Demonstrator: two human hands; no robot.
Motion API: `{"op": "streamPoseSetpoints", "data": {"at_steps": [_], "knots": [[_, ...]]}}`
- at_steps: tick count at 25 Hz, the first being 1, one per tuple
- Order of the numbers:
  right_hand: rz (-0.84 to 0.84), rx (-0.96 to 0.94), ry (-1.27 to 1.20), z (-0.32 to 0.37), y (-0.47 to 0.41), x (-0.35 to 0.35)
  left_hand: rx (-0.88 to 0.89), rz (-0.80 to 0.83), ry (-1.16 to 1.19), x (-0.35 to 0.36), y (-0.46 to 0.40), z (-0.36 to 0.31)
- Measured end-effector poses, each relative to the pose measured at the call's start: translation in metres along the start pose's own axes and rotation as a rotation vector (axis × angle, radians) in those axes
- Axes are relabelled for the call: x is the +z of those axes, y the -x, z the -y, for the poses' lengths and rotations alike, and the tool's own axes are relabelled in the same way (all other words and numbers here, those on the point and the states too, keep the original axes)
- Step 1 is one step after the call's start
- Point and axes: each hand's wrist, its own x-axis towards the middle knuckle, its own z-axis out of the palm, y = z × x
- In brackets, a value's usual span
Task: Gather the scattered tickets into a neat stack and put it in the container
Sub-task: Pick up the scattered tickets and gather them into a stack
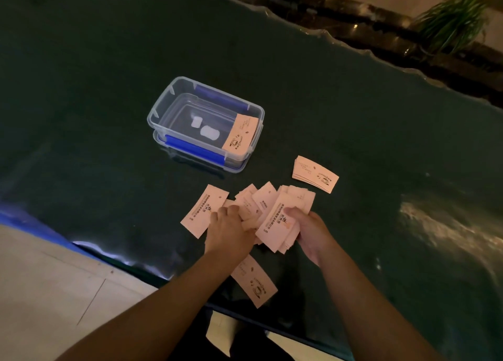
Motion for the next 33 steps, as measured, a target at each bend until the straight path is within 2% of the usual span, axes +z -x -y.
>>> {"op": "streamPoseSetpoints", "data": {"at_steps": [3,6,9,16,21,24,27,31,33], "knots": [[-0.021,-0.006,0.1,0.002,-0.005,0.009,-0.024,0.08,0.138,0.001,-0.001,-0.006],[-0.044,0.007,0.15,0.001,-0.005,0.01,0.06,0.103,0.182,0.004,-0.002,-0.009],[-0.044,0.016,0.138,-0.003,-0.004,0.01,0.103,0.091,0.21,0.005,-0.002,-0.011],[0.031,-0.008,0.087,-0.013,0.002,0.009,0.209,0.224,0.365,0.007,0.002,-0.012],[-0.04,0.043,-0.056,-0.013,0.006,-0.003,0.077,0.171,0.5,0.007,0.01,-0.007],[-0.101,0.029,-0.162,-0.018,0.007,-0.019,0.027,0.131,0.476,0.009,0.013,-0.001],[-0.165,-0.005,-0.287,-0.022,0.007,-0.031,0.001,0.168,0.454,0.013,0.018,0.003],[-0.219,-0.038,-0.452,-0.024,0.01,-0.043,0.055,0.292,0.397,0.02,0.025,-0.001],[-0.235,-0.056,-0.508,-0.024,0.012,-0.045,0.062,0.302,0.363,0.024,0.028,-0.005]]}}
